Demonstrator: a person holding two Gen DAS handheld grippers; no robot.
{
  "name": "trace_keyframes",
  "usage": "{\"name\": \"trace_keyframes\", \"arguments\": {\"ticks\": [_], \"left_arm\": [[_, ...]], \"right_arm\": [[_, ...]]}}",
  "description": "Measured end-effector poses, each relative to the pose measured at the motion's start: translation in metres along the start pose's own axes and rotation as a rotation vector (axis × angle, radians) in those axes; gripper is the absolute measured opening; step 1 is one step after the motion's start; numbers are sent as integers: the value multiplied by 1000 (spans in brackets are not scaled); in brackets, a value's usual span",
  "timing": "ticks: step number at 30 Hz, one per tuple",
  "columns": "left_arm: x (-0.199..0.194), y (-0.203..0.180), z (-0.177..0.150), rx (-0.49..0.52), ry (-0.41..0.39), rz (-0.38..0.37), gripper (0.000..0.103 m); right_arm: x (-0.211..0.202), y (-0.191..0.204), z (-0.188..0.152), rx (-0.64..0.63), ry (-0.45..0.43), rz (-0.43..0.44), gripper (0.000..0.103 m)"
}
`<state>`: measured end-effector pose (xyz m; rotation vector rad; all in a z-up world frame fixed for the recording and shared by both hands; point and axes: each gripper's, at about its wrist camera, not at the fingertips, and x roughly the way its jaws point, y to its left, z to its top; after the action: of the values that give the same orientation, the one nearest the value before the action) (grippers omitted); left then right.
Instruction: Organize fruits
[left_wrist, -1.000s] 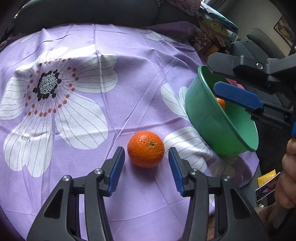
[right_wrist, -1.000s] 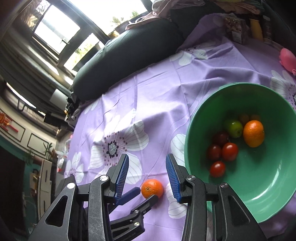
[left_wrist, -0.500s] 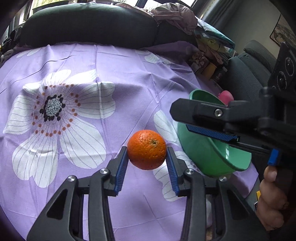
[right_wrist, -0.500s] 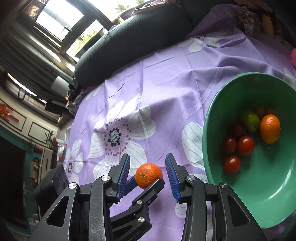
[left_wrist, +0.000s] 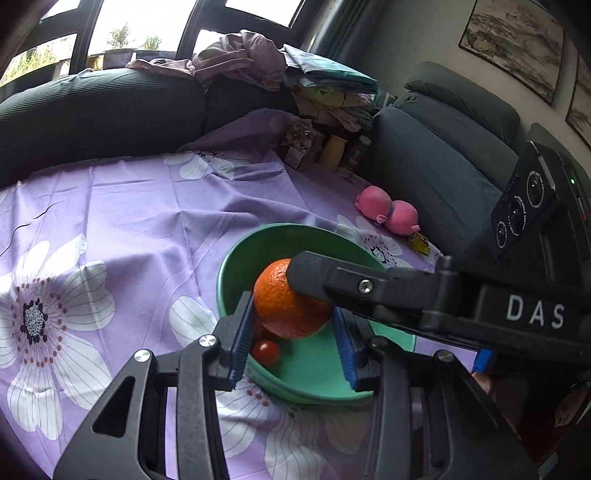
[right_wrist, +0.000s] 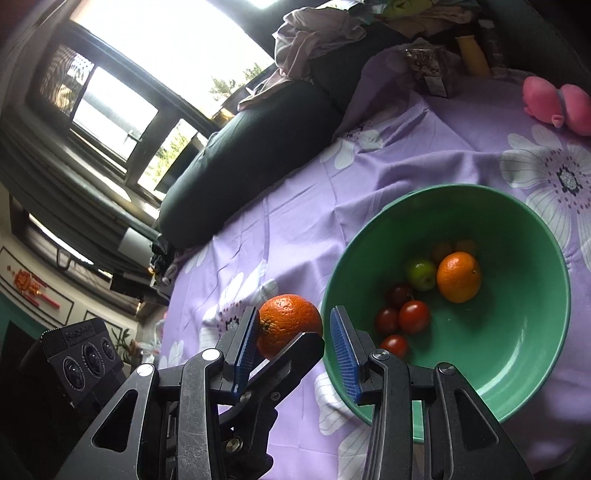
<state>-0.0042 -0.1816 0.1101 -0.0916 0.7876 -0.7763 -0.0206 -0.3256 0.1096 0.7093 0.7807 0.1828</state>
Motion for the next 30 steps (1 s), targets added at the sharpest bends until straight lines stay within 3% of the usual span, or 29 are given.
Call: {"name": "trace_keyframes", "arguments": {"ticks": [9, 19, 24, 30], "left_arm": [[40, -33, 1, 65, 83, -79, 41], [67, -44, -1, 39, 177, -109, 42], [55, -42, 0, 26, 174, -102, 65], [28, -36, 2, 33, 115, -39, 73]], "right_arm": [[-24, -38, 3, 105, -63, -84, 43], [-31, -69, 4, 189, -65, -187, 43], [-39, -67, 3, 182, -94, -227, 43], [-47, -51, 2, 144, -136, -310, 43]]}}
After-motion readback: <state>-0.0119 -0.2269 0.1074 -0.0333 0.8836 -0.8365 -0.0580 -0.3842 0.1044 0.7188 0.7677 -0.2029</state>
